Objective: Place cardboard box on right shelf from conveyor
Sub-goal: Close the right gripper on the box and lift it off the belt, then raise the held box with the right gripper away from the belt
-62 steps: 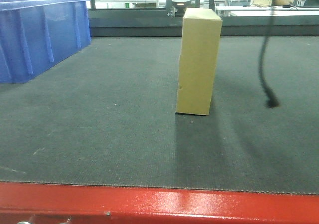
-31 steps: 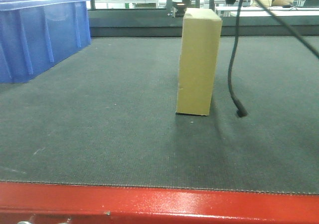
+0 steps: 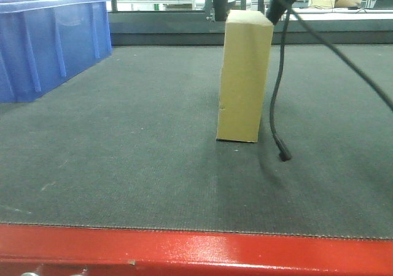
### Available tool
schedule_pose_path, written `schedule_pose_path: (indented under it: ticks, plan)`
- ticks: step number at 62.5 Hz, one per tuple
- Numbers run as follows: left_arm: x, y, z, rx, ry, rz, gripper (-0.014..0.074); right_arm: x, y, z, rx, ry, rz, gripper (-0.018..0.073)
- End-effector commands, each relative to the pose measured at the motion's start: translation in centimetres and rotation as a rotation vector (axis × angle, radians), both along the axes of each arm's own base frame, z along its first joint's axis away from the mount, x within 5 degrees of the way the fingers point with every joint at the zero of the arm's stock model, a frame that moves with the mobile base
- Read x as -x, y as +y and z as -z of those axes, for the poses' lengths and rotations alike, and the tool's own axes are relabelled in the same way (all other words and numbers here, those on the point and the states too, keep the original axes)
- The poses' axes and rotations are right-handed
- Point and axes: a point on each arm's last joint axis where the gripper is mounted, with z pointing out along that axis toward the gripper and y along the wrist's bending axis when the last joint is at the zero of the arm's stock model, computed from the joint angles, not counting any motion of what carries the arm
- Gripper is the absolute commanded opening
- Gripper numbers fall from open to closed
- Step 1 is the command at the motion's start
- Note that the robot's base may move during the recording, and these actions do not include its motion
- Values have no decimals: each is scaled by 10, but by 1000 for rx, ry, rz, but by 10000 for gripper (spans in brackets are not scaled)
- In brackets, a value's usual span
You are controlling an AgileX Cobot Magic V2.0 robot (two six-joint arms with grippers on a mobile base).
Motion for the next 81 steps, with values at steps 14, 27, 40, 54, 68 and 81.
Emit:
schedule_pose_path:
  ticks: [14,27,40,54,68,81]
  plan:
    - [2,0,-10,17,-105,0,-119,0,-3,-20,-18,-75,-2,604]
    - [2,0,-10,17,-105,0,-119,0,-3,-15,-7,-42,6,400]
    - [2,0,-10,17,-105,0,-119,1,-10,-13,-1,-6,7,164]
    - [2,0,-10,17,-105,0,-119,8,-25,-40,62,-92,-86,164]
    - [2,0,-10,17,-105,0,-119,28,-51,-62,94,-208,-192,164]
    - [2,0,-10,17,-105,0,-119,73,-89,-60,106,-315,-200,162]
